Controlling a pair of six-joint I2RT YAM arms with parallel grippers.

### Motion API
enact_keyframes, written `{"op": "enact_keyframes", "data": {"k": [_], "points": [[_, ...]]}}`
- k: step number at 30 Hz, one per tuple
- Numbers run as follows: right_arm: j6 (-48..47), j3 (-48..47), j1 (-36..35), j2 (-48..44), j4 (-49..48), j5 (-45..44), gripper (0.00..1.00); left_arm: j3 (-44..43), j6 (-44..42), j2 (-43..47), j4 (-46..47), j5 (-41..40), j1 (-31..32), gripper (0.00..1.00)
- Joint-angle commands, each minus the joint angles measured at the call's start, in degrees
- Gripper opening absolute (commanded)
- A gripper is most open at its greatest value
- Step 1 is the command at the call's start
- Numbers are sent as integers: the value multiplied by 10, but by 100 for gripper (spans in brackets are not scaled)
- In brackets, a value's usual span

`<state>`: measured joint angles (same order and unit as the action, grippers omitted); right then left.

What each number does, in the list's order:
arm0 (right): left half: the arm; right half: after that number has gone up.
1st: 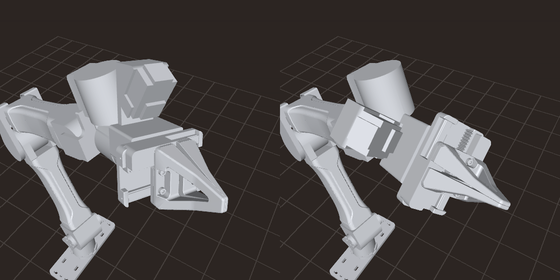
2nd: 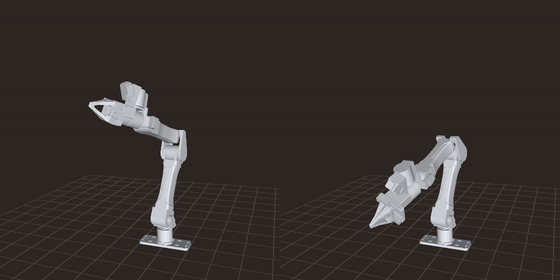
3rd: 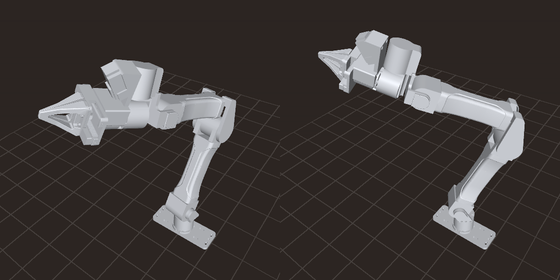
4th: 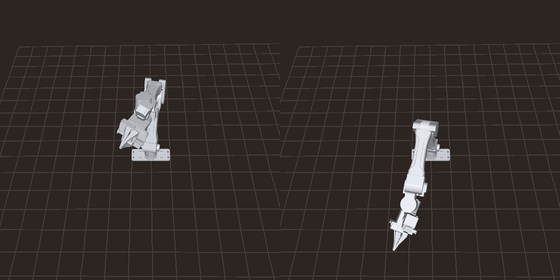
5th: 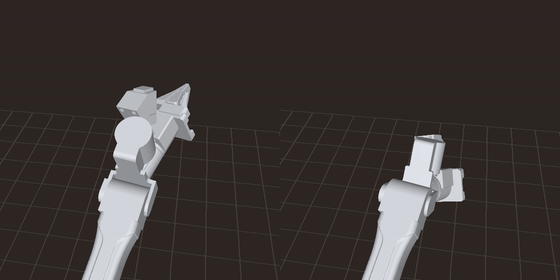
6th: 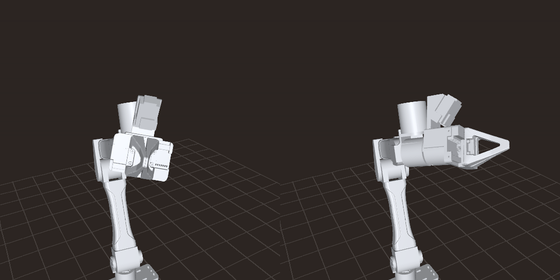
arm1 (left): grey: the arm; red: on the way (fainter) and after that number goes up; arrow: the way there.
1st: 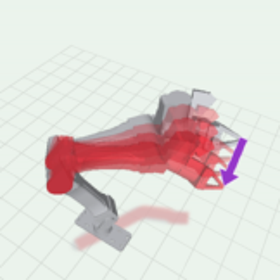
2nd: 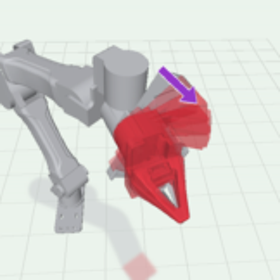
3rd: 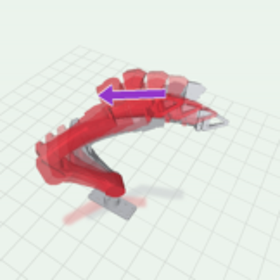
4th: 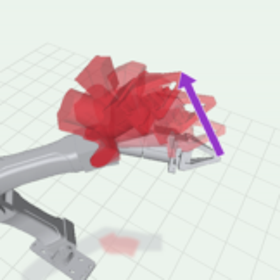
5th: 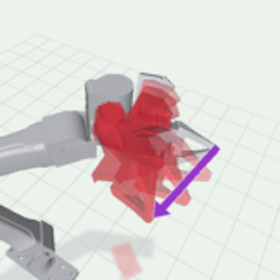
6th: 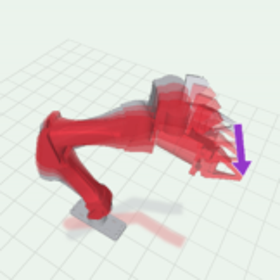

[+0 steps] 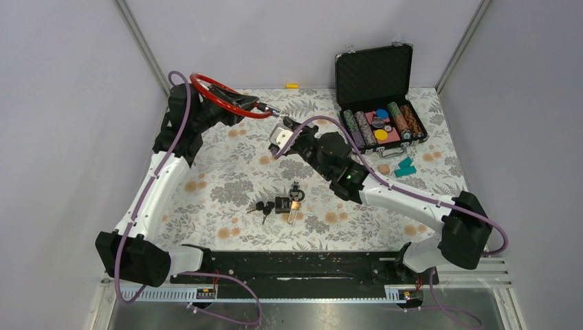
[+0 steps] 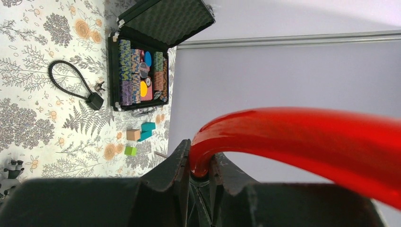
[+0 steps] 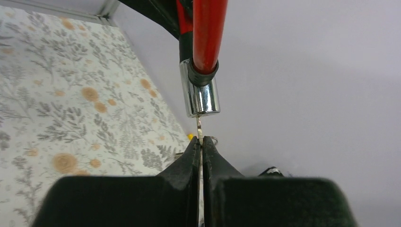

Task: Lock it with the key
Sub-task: Lock the lock.

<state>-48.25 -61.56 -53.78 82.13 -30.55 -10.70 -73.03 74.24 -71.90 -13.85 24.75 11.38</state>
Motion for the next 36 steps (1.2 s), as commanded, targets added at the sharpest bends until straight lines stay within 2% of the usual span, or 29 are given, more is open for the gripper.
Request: {"op": "enact_keyframes", "data": {"k": [1,8,14,20,32,36], "points": [[-85,2,-4,10,-128,-38,0,-26,38,5,11,41,7,0],[-105,43,-3,-11,-131,-21,0,-21,36,5,1,38,-21,0],[-84,81,-2,-50,-113,2,0,-11,30,12,-11,41,-63,0],[-14,91,9,-95,-48,41,0,10,32,23,-17,37,-77,0],[70,84,38,-149,83,121,0,31,34,41,-23,32,-93,0],[71,44,42,-154,198,154,0,34,31,43,-26,29,-97,0]]}}
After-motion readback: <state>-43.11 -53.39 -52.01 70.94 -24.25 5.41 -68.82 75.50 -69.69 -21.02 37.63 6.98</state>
